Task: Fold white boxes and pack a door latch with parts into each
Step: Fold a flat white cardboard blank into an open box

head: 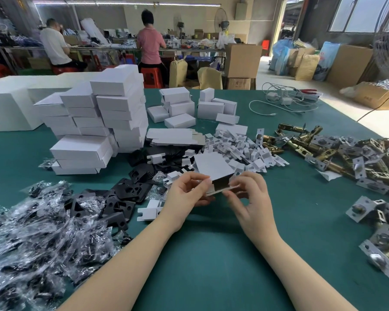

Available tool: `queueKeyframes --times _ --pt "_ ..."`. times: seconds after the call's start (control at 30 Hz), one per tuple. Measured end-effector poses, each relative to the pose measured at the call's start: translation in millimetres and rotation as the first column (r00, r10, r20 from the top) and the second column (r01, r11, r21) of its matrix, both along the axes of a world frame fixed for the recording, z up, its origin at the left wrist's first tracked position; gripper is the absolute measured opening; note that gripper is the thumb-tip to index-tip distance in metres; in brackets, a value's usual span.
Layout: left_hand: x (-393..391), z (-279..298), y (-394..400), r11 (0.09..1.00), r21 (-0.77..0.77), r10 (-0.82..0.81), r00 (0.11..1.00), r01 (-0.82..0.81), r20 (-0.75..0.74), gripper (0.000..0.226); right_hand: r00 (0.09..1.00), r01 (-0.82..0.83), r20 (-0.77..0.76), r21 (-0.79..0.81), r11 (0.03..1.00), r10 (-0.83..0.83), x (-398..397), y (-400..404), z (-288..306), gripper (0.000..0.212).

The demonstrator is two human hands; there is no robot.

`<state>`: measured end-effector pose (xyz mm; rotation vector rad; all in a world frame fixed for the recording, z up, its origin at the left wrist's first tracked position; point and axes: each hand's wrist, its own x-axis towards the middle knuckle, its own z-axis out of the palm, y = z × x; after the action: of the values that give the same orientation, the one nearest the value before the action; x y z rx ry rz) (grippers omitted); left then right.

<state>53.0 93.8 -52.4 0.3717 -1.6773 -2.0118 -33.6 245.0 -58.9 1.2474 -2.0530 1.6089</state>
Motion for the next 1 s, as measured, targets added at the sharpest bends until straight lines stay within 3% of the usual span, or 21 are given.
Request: queueKeyframes --times 0.07,0.13,0.3,0.4,0.57,0.8,1.0 --pt "-0.6 0.9 1.2 1.000 0.008 -0.013 1.000 0.013 0.012 0.019 0.998 0.005 0.059 -0.023 1.000 -0.004 0.3 0.6 0.7 0.043" --pt "-0.1 0.6 1.2 0.999 -0.023 -0.026 1.000 0.026 0.016 0.013 0.994 0.003 0.105 -0.008 1.000 -0.002 -0.6 1.4 0.5 0.049" --pt "2.3 0.4 1.1 0.998 -0.029 -0.057 0.998 0.057 0.004 0.026 0.991 -0.021 0.130 0.015 1.000 0.019 -3.1 -0.1 -0.1 0.035" --pt "1.0 -1.0 1.0 1.000 -0.022 -0.021 1.000 0.021 -0.013 0.012 0.995 -0.051 0.088 -0.021 0.998 0.053 -3.1 2.0 1.4 0.042" --pt "-0.6 -3.0 -1.7 0.999 -0.039 0.012 1.000 -0.013 -0.015 0.034 0.999 0.028 -0.032 0.062 0.998 -0.026 -5.1 3.8 -1.0 0.037" --pt "-0.8 -6.4 -2.9 0.994 -0.107 0.020 1.000 -0.022 -0.016 0.034 0.985 0.066 -0.168 0.129 0.989 -0.044 -2.2 3.7 2.4 0.025" --pt "0.6 -3.5 -5.2 0.998 -0.043 -0.042 0.999 0.042 0.008 0.031 0.999 -0.019 -0.046 0.063 0.998 0.022 -3.9 8.0 4.4 0.013"
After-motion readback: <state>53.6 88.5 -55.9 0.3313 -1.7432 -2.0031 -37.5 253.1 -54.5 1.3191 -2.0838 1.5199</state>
